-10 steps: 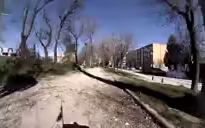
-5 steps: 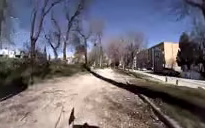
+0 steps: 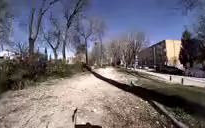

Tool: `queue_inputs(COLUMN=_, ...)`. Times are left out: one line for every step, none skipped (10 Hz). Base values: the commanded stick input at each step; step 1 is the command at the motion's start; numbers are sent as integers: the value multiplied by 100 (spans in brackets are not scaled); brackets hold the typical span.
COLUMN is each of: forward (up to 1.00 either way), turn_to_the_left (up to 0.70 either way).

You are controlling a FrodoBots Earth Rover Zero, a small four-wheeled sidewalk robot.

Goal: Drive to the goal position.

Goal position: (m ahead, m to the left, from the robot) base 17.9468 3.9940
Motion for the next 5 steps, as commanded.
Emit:
queue_inputs(forward=100, turn_to_the_left=-27)
queue_inputs(forward=100, turn_to_the_left=-26)
queue_inputs(forward=100, turn_to_the_left=-26)
queue_inputs(forward=100, turn_to_the_left=-20)
queue_inputs(forward=100, turn_to_the_left=-5)
